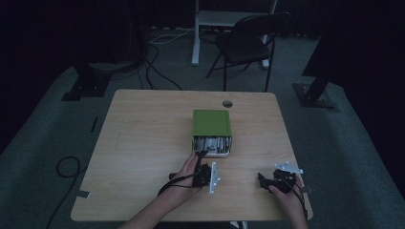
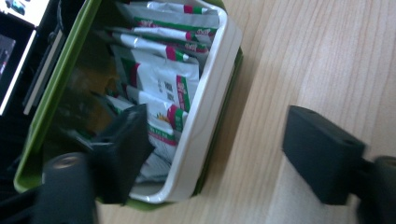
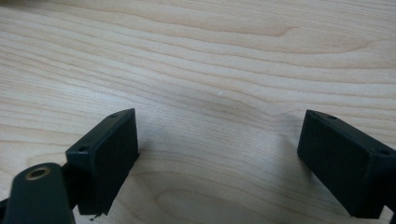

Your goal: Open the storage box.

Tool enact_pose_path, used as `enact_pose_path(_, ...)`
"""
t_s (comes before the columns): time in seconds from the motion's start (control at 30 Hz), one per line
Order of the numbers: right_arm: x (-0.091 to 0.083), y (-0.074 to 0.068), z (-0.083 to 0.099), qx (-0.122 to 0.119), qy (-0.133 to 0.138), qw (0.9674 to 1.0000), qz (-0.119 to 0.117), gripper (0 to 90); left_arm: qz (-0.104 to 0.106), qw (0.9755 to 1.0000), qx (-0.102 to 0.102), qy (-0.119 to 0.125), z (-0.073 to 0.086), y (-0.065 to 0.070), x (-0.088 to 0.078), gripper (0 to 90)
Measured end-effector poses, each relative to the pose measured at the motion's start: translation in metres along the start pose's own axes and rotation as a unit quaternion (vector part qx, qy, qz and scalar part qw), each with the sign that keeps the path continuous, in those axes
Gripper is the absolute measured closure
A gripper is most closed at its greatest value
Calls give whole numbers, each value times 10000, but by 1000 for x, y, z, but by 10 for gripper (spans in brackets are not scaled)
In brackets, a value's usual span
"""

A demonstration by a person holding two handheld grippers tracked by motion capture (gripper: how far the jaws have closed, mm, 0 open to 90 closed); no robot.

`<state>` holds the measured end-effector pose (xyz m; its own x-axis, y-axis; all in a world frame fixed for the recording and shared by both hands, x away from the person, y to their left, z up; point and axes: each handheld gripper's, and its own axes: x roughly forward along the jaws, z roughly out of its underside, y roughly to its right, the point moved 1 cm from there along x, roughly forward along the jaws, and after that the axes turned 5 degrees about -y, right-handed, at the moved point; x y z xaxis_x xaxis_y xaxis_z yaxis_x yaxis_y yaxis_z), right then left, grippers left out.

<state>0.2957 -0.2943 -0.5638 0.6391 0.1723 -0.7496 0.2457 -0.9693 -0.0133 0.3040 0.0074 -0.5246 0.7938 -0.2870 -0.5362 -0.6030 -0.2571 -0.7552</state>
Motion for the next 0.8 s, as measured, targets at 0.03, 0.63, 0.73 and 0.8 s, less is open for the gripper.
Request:
enact_pose_path(0.03,0,0,0,0,0,10000,0,118,45,9999,147,-58,-2,1,3,375)
enact_pose_path(0.63,0,0,0,1,0,10000,0,119,-289,9983,423,-281,-5,5,26,582)
enact_pose_path(0.73,0,0,0,1,0,10000,0,118,-369,9979,436,-302,-5,5,27,591)
enact_pose_path(0.8,0,0,0,3,-1,10000,0,118,-414,9977,436,-303,-6,5,28,606)
